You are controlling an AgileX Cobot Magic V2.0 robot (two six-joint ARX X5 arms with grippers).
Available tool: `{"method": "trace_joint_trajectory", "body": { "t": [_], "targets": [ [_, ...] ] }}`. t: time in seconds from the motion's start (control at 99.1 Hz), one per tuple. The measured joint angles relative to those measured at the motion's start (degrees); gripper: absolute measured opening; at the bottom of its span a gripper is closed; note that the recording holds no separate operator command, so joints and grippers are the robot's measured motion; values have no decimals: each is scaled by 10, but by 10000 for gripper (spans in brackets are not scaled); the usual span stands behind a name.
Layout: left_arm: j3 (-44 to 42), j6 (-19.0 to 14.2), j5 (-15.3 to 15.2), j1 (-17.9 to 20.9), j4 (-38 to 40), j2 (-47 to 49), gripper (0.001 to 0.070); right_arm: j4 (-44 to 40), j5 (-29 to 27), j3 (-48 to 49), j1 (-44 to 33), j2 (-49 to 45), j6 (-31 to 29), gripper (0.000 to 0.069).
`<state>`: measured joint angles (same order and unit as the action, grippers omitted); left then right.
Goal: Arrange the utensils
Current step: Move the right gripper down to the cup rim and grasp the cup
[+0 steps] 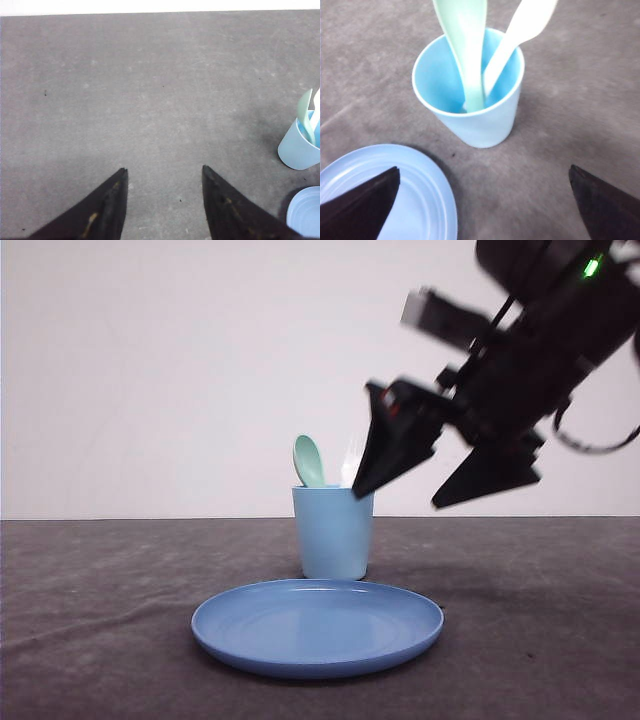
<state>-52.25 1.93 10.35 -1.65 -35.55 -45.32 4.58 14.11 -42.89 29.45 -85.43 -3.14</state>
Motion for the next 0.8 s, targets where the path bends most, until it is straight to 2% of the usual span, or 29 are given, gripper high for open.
{"method": "trace_joint_trajectory", "body": {
  "t": [0.303,0.797],
  "targets": [
    [0,0,0,0,0,0,276,98,20,-2,1,-86,-3,681],
    [0,0,0,0,0,0,276,115,24,-98,11,-175,-3,681]
  ]
}}
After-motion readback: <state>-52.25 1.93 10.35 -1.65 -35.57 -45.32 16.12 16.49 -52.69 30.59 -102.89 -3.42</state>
